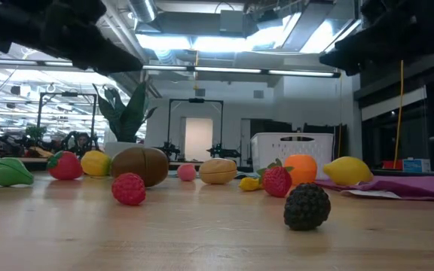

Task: Pick and placing Produce into tupperware
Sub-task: Put the yellow lemon into the white container

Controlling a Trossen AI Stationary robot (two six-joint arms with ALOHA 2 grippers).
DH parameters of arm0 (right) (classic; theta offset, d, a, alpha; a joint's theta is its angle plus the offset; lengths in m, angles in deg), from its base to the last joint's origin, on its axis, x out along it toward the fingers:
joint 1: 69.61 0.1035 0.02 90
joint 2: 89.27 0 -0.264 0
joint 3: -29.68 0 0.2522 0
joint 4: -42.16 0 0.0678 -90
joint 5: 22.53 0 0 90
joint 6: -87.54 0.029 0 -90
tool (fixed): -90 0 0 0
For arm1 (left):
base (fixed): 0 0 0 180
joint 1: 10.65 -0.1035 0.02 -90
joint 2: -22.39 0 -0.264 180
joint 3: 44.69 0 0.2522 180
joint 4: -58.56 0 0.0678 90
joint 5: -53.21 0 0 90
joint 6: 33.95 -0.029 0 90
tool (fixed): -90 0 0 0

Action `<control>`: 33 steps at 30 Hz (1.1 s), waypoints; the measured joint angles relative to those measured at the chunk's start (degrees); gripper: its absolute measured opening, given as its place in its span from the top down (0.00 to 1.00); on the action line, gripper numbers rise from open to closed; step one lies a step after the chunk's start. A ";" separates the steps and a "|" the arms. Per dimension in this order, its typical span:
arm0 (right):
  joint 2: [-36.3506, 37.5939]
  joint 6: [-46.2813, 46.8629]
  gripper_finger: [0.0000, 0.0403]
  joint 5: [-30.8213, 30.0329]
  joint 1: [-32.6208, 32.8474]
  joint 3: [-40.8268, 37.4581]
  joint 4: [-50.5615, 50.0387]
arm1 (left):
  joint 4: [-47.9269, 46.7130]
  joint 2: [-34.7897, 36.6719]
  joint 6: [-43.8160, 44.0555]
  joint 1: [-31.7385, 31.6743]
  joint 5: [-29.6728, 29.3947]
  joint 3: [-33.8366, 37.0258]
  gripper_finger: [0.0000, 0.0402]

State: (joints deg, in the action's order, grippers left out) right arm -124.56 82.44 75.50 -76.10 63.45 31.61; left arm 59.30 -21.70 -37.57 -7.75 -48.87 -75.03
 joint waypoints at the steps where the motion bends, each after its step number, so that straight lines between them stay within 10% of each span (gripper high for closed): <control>1: -1.03 -0.06 0.31 -0.06 0.50 1.74 -2.81 | 0.01 -0.58 0.47 0.00 0.00 -0.28 0.70; 13: -14.94 4.45 0.31 -8.07 7.01 17.70 -27.19 | 0.02 -1.58 0.55 0.00 -0.02 -0.68 0.70; 33: -35.51 13.86 0.31 -8.46 12.36 19.68 -30.74 | -2.43 -1.56 0.59 0.00 -0.04 -0.73 0.70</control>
State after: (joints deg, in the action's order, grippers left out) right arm -160.07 96.30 67.04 -63.74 83.13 0.88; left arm 56.88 -23.26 -36.98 -7.75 -48.91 -75.77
